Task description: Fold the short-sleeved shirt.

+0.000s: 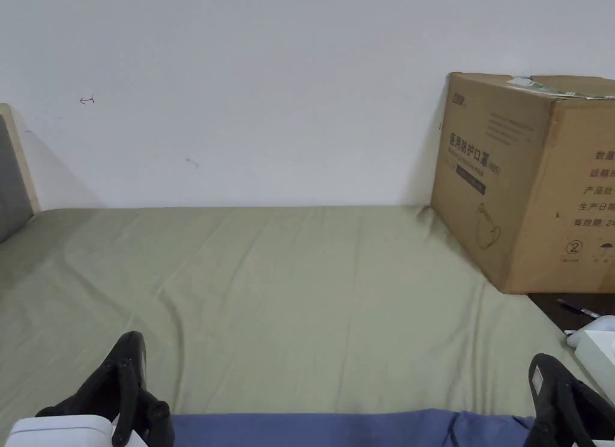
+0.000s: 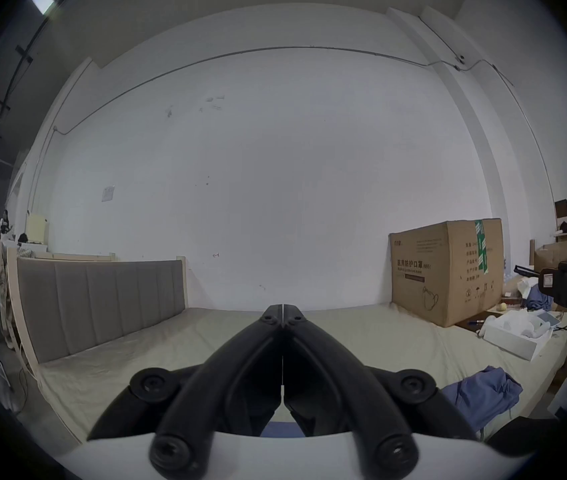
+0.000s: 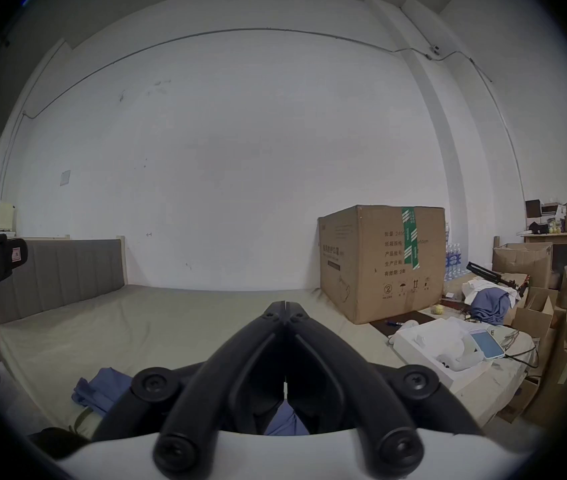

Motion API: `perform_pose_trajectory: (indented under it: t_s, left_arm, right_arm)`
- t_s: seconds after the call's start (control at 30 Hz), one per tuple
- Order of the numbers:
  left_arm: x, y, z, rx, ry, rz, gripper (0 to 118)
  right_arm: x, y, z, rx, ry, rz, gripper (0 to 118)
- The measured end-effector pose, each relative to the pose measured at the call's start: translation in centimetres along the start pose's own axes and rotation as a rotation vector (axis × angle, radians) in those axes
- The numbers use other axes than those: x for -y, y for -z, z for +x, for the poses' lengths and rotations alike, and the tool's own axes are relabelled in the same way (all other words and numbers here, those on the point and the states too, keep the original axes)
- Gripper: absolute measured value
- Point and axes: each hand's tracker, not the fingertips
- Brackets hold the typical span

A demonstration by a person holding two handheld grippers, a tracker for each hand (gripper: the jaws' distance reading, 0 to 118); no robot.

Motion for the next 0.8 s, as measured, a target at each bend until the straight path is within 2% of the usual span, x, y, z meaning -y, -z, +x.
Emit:
perform_pose_trajectory:
  t_s: [0.1,0.2,0.3,0.37,0.4,0.43,0.5,0.53,0.63,0.73,0.8]
  left_arm:
    - [-1.1,1.2,-1.1,0.033,-0.032,-0.071,0]
    - [-1.5,6.4,-5.8,0.217,-0.224,-0.356,0]
    - [2.9,13.6,-12.0,0.360,-0.645,-0.779,0]
    - [8.0,16.5,-15.8,0.452,-0.965,-0.950,0]
    - [10.0,16.9,-17.1,0.430,-1.071,-0.945,7]
    - [11.5,17.5,-17.9,0.406,-1.007,-0.978,33]
    - [13.7,18.6,-18.9,0.391,-0.868,-1.040,100]
    - [15.1,19.2,-19.4,0.395,-0.856,-1.084,118]
    - [19.1,20.2,-21.0,0.423,-0.954,-1.172,116]
    - [23.5,22.4,-23.1,0.413,-0.980,-1.249,116]
    - [26.1,23.3,-23.3,0.501,-1.049,-1.301,117]
  right_arm:
    - [-0.6,0.0,0.4,-0.003,0.018,-0.004,0]
    - [-1.4,0.0,0.4,-0.029,0.034,-0.016,0]
    - [-1.8,0.0,0.2,-0.072,0.045,-0.061,0]
    - [-1.7,0.2,0.1,-0.099,0.042,-0.093,0]
    - [-1.5,0.4,-0.3,-0.109,0.035,-0.108,0]
    - [-1.2,0.7,-0.5,-0.118,0.030,-0.125,0]
    - [-0.7,1.3,-0.8,-0.118,0.040,-0.162,0]
    - [-0.4,1.8,-1.2,-0.126,0.054,-0.183,0]
    - [0.5,3.5,-2.1,-0.138,0.053,-0.249,0]
    - [1.4,5.2,-3.2,-0.145,-0.024,-0.271,0]
    - [1.8,6.5,-3.9,-0.151,-0.034,-0.297,0]
